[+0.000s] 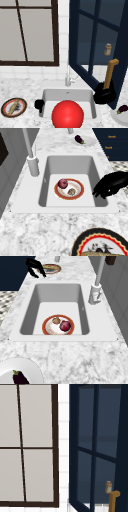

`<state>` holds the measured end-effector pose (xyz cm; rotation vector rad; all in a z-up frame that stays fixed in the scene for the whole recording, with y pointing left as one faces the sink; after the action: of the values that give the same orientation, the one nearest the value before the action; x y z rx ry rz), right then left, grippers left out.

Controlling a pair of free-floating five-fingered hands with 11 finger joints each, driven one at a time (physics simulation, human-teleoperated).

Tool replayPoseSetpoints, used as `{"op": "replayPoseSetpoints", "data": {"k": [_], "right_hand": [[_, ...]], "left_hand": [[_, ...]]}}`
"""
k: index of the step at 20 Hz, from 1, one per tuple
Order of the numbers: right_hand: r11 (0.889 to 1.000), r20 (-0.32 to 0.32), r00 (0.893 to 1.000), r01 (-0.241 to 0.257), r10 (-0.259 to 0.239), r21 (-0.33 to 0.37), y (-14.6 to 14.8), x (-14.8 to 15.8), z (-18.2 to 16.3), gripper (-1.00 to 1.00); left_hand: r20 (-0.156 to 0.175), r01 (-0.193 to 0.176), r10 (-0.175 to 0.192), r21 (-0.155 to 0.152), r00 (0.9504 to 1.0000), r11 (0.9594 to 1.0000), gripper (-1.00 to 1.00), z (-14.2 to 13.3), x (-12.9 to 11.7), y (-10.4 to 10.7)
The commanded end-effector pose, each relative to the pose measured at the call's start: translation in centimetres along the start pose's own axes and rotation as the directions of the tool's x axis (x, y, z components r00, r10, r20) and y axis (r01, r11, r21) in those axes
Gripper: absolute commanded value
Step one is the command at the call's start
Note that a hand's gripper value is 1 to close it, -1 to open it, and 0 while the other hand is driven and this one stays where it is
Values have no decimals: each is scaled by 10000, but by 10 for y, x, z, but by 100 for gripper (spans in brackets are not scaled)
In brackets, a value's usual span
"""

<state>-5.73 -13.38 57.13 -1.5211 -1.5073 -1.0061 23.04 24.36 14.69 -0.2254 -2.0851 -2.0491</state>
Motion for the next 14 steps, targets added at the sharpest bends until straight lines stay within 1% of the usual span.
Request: {"op": "replayPoseSetpoints", "data": {"k": [1, 8, 11, 14], "right_hand": [[9999, 142, 9999, 74, -73, -81, -27, -16, 39, 100], [9964, 650, 9975, 319, -268, -791, -52, 9, 114, 100], [9939, 774, 9968, 257, -174, -1070, -57, 21, 147, 100], [9914, 926, 9955, 336, -220, -1266, -60, 33, 180, 100]], "left_hand": [[0, 0, 0, 0, 10000, 10000, 0, 0, 0, 0], [0, 0, 0, 0, 10000, 10000, 0, 0, 0, 0], [0, 0, 0, 0, 10000, 10000, 0, 0, 0, 0], [0, 0, 0, 0, 10000, 10000, 0, 0, 0, 0]]}}
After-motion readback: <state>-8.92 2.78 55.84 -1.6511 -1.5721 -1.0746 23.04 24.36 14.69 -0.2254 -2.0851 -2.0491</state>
